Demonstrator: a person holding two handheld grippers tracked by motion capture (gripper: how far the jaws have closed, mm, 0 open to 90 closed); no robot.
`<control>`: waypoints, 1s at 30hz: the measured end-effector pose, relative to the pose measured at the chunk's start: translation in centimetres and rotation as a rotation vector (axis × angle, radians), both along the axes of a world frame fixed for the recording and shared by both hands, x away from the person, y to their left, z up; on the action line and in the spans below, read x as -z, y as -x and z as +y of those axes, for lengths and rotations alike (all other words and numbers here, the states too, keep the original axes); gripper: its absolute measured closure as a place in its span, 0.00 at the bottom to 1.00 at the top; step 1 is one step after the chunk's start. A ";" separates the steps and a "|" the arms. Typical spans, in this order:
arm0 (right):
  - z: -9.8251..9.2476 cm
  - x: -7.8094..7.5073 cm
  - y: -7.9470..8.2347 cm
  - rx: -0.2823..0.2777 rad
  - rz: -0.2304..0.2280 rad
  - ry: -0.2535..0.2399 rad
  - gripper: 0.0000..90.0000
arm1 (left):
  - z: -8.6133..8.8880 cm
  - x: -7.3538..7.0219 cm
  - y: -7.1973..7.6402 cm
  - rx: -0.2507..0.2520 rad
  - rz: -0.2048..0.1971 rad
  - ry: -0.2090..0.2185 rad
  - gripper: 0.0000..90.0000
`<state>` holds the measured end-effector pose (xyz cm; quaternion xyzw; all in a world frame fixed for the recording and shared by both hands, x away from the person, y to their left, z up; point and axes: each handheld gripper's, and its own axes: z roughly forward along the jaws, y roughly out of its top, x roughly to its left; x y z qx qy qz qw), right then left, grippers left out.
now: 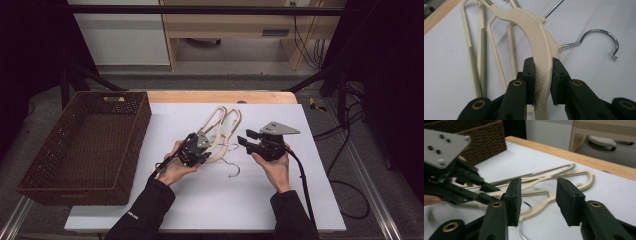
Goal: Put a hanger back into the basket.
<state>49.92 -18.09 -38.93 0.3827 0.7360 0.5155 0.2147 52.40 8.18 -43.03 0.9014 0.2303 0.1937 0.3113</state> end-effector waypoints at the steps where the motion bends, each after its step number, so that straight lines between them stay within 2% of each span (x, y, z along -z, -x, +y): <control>1: -0.6 -0.1 0.1 0.019 0.000 -0.016 0.54 | 0.4 -0.4 0.0 -0.003 0.000 -0.003 0.85; 4: -1.8 -0.1 0.3 0.051 -0.005 -0.043 0.46 | 0.9 -0.9 0.1 -0.021 -0.012 0.004 0.86; 7: -2.5 0.1 0.6 0.082 -0.008 -0.048 0.42 | 1.5 -1.5 0.2 -0.043 -0.025 0.009 0.87; 11: -3.3 0.5 1.0 0.081 -0.012 -0.022 0.37 | 2.5 -2.3 0.2 -0.090 -0.043 0.028 0.89; 12: -3.4 0.6 1.1 0.085 -0.001 -0.038 0.36 | 2.8 -2.6 0.2 -0.101 -0.052 0.013 0.89; 14: -3.8 0.8 1.3 0.087 -0.004 -0.025 0.33 | 3.4 -2.9 0.1 -0.127 -0.066 0.014 0.90; 15: -3.9 0.8 1.3 0.093 0.001 -0.028 0.32 | 3.7 -3.0 0.1 -0.148 -0.072 0.028 0.91; 20: -4.2 1.0 1.6 0.099 0.005 -0.038 0.26 | 5.4 -3.9 -0.3 -0.218 -0.087 0.026 0.94; 21: -4.4 1.0 1.6 0.092 0.000 -0.025 0.25 | 5.7 -3.9 -0.4 -0.231 -0.087 0.035 0.94; 24: -4.4 1.0 1.7 0.093 0.006 -0.017 0.23 | 6.5 -4.1 -0.8 -0.251 -0.102 0.040 0.95; 26: -4.4 1.0 1.8 0.093 0.006 -0.021 0.22 | 6.8 -4.1 -1.0 -0.264 -0.087 0.055 0.95; 27: -4.3 1.0 1.8 0.088 0.003 -0.021 0.22 | 7.0 -4.2 -1.1 -0.260 -0.101 0.054 0.95; 30: -4.3 0.9 2.0 0.074 0.002 -0.016 0.20 | 7.4 -4.5 -0.9 -0.270 -0.086 0.081 0.95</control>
